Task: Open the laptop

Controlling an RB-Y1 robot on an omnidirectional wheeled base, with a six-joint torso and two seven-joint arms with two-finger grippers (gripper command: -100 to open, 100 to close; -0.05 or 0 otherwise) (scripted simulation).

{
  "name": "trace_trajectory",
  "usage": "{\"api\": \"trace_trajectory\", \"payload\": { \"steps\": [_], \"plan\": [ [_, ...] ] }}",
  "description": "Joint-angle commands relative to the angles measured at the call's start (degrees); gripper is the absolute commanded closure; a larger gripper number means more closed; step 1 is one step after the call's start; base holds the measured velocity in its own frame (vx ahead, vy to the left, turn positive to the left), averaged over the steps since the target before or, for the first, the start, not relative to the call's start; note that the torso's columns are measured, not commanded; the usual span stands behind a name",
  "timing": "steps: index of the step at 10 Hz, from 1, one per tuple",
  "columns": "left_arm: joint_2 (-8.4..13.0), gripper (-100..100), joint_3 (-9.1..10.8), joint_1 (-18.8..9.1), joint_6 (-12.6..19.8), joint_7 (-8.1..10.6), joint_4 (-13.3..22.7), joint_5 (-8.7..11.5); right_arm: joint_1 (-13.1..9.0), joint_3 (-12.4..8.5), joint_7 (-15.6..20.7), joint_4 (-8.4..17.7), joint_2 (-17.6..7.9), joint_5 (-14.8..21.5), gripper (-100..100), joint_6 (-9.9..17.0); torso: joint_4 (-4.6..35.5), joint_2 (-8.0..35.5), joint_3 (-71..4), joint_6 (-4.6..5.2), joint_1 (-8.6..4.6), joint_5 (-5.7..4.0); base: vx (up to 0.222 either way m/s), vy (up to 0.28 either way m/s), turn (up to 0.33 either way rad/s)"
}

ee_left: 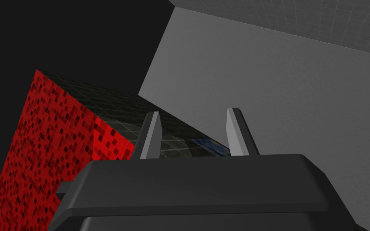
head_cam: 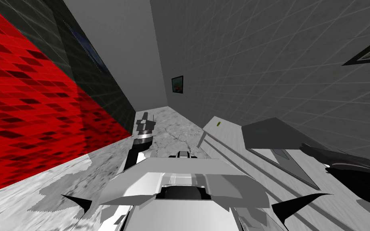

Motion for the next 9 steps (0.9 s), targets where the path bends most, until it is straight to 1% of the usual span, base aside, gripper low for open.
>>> {"api": "trace_trajectory", "payload": {
  "steps": [1,2,3,5,6,7,8,9],
  "plan": [
    [0.00,0,0.00,0.00,0.00,0.00,0.00,0.00,-1.60,0.49,-0.30,2.44,1.17,-0.56,100,0.22,0.00,0.01,-0.02,-0.10,-0.07,0.03,-0.109,-0.031,0.086],
    [0.00,0,0.00,0.01,0.00,0.00,0.00,0.00,-2.88,0.63,-0.79,4.20,1.56,-1.24,100,0.49,0.00,-0.01,-0.04,-0.14,-0.08,0.07,-0.135,-0.043,0.191],
    [0.00,0,0.00,0.00,0.00,0.00,0.00,0.00,-4.15,0.77,-1.29,5.96,1.96,-1.92,100,0.76,0.02,0.08,0.00,-0.39,-0.10,0.05,-0.218,-0.060,0.250],
    [0.00,0,0.00,-0.02,0.00,0.00,0.00,0.00,-6.71,1.05,-2.28,9.48,2.75,-3.29,100,1.29,0.04,0.25,0.23,-0.56,-0.02,-0.29,-0.273,-0.028,0.299],
    [0.00,0,0.00,-0.02,0.00,0.00,0.01,0.00,-6.86,0.26,-1.52,9.06,1.77,-2.56,100,1.17,0.01,0.18,0.22,-0.51,0.19,-0.34,-0.126,0.008,0.052],
    [0.01,0,0.01,0.01,0.00,0.00,0.00,0.00,-9.86,-2.09,0.00,10.41,3.60,-2.19,100,1.28,-0.02,-0.18,-0.09,-0.23,0.31,0.07,-0.137,-0.039,0.141],
    [0.01,0,0.01,0.00,0.00,0.00,0.00,0.00,-11.54,-3.89,1.75,11.63,5.52,-1.67,100,1.24,0.03,-0.04,-0.14,-0.36,0.28,0.37,-0.263,-0.089,0.371],
    [0.01,0,0.01,-0.01,0.00,0.00,0.00,0.00,-12.99,-4.40,1.75,11.63,5.52,-1.67,100,1.24,0.14,0.33,0.08,-0.49,0.22,0.37,-0.202,-0.085,0.143]
  ]
}}
